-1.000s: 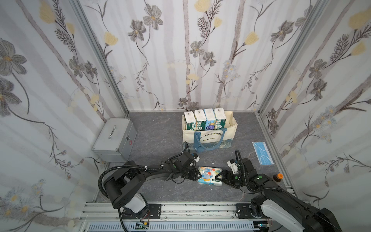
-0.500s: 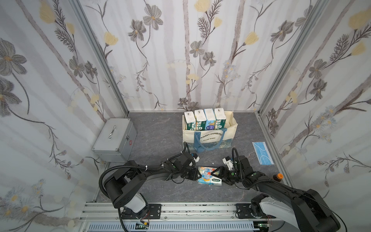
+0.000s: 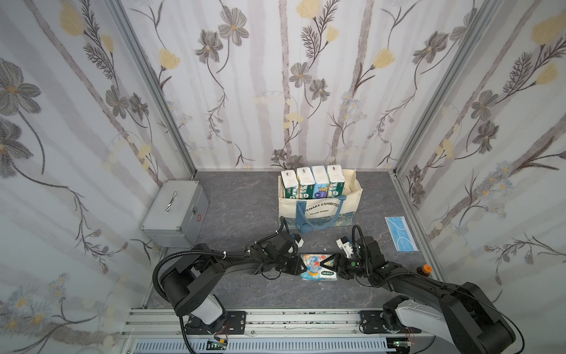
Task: Put tissues into the canvas bag
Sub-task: Pick up the pack of facial tissues from the center of the board.
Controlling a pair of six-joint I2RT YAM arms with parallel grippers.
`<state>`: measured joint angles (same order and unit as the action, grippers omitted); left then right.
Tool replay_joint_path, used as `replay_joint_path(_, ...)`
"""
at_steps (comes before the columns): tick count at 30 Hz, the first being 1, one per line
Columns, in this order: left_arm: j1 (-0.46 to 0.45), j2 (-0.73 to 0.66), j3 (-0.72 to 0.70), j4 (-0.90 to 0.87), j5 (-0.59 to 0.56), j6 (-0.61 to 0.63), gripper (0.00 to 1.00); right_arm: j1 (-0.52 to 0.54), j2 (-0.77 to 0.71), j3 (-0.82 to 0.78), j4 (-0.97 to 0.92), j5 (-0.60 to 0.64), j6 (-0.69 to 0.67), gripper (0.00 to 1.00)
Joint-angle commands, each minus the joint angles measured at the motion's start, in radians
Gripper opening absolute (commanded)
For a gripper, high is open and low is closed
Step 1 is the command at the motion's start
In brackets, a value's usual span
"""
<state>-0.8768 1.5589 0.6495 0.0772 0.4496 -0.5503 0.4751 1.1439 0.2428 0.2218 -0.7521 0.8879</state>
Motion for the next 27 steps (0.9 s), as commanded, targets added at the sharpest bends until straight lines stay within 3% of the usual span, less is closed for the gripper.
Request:
replay_joint_path(1,0.0,0.011,0.002,-0.071,-0.035,0.004,0.3,0.006,-0.005,0.009,0.018,-0.061,-0.026,0.64)
replay_joint_path(8,0.0,-0.009,0.007,-0.083,-0.036,0.004,0.33,0.006,-0.032,0.012,-0.021,-0.043,-0.036,0.52)
replay_joint_path(9,0.0,-0.012,0.007,-0.084,-0.037,0.005,0.37,0.006,-0.037,0.012,-0.028,-0.04,-0.038,0.49)
replay_joint_path(12,-0.001,-0.031,0.006,-0.081,-0.033,0.003,0.65,0.005,-0.058,0.015,-0.06,-0.019,-0.046,0.47)
replay_joint_path(15,0.0,-0.087,-0.001,-0.079,-0.032,-0.002,0.76,0.006,-0.091,0.019,-0.101,0.001,-0.053,0.46)
replay_joint_path(21,-0.001,-0.353,-0.009,-0.092,-0.059,0.006,0.8,0.003,-0.167,0.059,-0.24,0.042,-0.087,0.45)
replay_joint_path(27,-0.001,-0.665,0.072,-0.378,-0.229,0.1,0.83,-0.03,-0.26,0.186,-0.485,0.07,-0.18,0.45)
